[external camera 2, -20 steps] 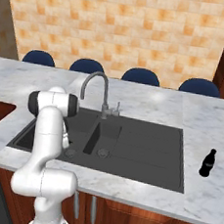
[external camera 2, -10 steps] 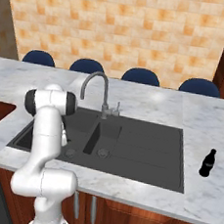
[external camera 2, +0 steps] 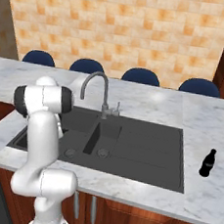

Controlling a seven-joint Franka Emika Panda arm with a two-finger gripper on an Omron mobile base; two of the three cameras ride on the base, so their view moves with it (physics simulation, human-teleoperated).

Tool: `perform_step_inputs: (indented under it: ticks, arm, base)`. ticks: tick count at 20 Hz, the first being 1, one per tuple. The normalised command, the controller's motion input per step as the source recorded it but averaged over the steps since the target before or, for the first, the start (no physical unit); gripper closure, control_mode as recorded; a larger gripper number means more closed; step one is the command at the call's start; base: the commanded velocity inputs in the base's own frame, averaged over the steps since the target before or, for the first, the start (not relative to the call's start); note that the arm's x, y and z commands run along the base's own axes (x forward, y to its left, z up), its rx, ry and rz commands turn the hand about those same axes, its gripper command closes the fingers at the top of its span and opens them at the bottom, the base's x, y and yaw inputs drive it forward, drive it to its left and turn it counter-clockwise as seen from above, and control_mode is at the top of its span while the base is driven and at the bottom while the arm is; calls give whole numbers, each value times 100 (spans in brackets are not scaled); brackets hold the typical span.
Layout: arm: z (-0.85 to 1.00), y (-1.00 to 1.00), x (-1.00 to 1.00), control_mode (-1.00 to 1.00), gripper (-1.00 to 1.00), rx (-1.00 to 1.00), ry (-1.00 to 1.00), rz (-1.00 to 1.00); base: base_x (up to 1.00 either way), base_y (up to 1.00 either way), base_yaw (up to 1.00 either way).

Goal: Pick up all produce items and place them in the sink. Turn on the sink faucet to wash them. Then turn the sink off and put them in the tray.

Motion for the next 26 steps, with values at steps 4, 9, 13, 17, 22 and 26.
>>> perform_step_inputs:
  ticks: [4, 9, 13, 17, 22, 26]
  arm:
    - [100, 0, -22, -100, 100, 0, -18, 0]
    - [100, 7, -23, -100, 100, 0, -19, 0]
    - [100, 33, -23, -100, 100, 0, -14, 7]
    - [95, 51, -21, -100, 100, 0, -3, 15]
    - [87, 62, -20, -100, 100, 0, 0, 20]
    - [55, 70, -23, -100, 100, 0, 0, 21]
  base:
    - [0, 0, 0]
    - [0, 0, 0]
    - [0, 0, 0]
    - [0, 0, 0]
    - [0, 0, 0]
    - [0, 0, 0]
